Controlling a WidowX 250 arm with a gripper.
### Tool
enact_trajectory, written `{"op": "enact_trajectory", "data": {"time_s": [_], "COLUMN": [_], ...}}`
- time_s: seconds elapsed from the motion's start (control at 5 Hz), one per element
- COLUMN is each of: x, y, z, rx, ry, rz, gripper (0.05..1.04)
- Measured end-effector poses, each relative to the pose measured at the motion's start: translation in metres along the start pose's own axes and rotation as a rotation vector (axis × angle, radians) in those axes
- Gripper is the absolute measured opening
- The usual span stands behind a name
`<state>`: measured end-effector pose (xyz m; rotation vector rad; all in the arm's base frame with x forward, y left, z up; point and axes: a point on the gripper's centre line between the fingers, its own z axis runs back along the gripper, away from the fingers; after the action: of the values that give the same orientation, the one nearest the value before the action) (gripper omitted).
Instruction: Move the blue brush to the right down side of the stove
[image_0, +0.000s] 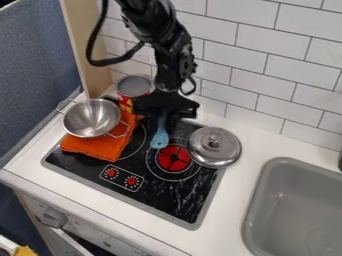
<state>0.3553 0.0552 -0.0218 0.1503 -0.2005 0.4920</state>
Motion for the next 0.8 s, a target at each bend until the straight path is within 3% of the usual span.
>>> {"op": "enact_trajectory", "data": {"time_s": [0.2, 0.4, 0.6, 0.8], "x": [-0.011, -0.041, -0.072, -0.100], "y": [0.004, 0.001, -0.001, -0.011], "z": [0.017, 0.029, 0.036, 0.033], "rx": [-0.026, -0.028, -0.045, -0.026], "ry": [-0.010, -0.018, 0.005, 0.001], "rz": [-0.010, -0.046, -0.073, -0.140], "gripper": [0.316, 0.316, 0.316, 0.316]}}
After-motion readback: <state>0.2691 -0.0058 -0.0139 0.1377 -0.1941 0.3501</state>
